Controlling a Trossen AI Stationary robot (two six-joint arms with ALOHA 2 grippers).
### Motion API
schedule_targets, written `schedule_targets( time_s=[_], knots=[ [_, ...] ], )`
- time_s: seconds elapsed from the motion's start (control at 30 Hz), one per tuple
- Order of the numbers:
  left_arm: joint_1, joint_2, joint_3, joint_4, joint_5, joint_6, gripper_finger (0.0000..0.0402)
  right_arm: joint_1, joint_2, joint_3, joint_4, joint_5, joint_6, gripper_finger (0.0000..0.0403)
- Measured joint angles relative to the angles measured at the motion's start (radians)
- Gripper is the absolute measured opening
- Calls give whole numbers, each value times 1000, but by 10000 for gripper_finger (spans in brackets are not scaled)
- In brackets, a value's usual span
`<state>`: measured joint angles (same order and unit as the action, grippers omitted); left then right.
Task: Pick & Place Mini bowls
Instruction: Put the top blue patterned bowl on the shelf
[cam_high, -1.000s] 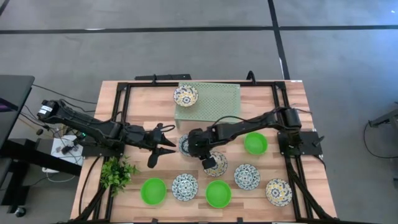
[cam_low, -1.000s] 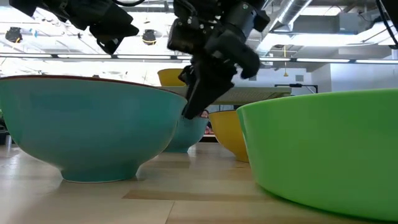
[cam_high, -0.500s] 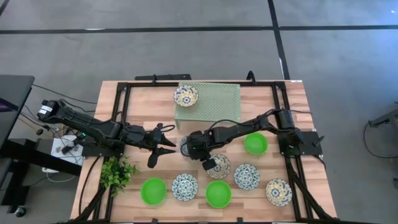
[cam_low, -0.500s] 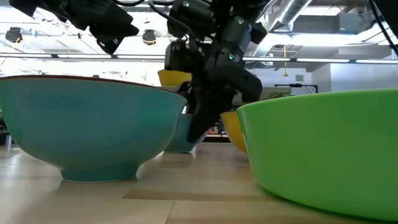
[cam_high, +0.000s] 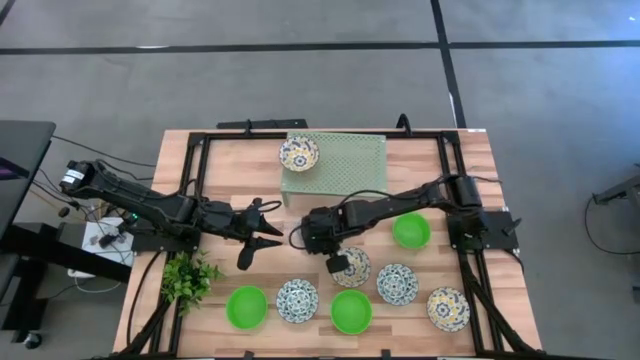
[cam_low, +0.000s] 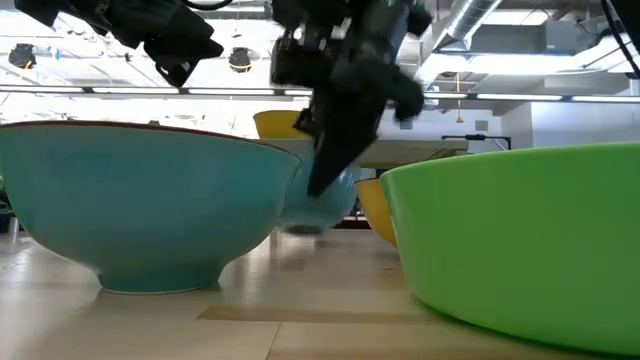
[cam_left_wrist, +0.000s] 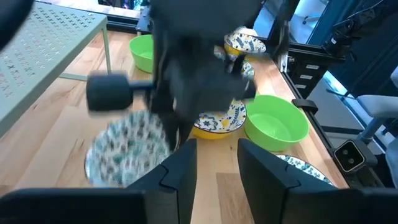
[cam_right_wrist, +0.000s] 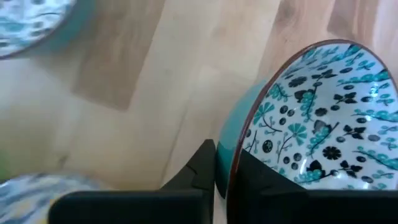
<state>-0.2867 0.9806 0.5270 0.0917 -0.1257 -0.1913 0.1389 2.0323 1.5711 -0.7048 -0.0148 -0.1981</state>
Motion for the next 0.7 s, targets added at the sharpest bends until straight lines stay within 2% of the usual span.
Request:
schedule_targets(
  time_s=[0.27, 0.53, 0.6, 0.7],
  knots=[
    [0, 5, 0, -4, 0, 0, 116, 15, -125, 61, -144, 5, 53, 14],
    [0, 5, 0, 0, 0, 0, 116, 7, -319, 62, -251, 273, 144, 14],
    [0, 5, 0, 3, 0, 0, 116, -1, -366, 63, -240, 341, 112, 12],
    [0, 5, 0, 10, 0, 0, 116, -35, -389, 65, -222, 382, 26, 7]
  ],
)
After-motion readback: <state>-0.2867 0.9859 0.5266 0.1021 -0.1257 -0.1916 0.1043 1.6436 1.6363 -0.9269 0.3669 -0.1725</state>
